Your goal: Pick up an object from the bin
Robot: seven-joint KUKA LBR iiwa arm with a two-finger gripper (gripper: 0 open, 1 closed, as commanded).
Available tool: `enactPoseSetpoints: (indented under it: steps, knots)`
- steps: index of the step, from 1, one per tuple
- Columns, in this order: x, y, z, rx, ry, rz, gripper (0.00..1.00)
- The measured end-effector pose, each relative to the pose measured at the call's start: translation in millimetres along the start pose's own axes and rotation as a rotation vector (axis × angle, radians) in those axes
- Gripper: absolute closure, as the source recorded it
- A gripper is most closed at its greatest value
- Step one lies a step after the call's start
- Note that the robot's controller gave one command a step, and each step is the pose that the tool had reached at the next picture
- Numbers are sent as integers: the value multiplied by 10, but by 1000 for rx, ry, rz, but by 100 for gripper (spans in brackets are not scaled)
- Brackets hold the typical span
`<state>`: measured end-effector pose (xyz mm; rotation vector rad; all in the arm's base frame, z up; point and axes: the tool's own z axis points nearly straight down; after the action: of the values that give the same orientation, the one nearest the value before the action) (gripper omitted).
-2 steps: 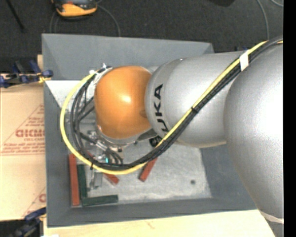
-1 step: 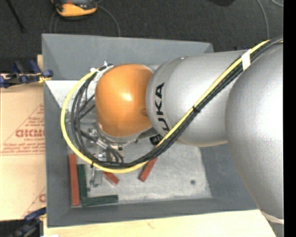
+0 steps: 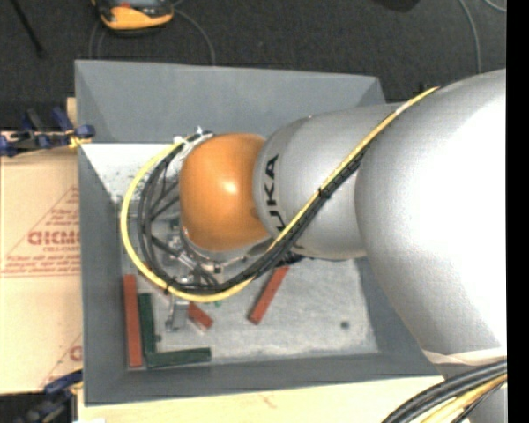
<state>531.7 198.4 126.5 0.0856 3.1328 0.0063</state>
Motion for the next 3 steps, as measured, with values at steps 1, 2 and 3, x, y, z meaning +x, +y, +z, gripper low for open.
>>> enactPoseSetpoints:
  steps: [1, 2, 3]
  knots:
    - [-201, -127, 451, 3, 5, 250, 0]
    - [-144, -342, 563, 5, 6, 324, 0]
    - [9, -264, 562, 5, 6, 519, 0]
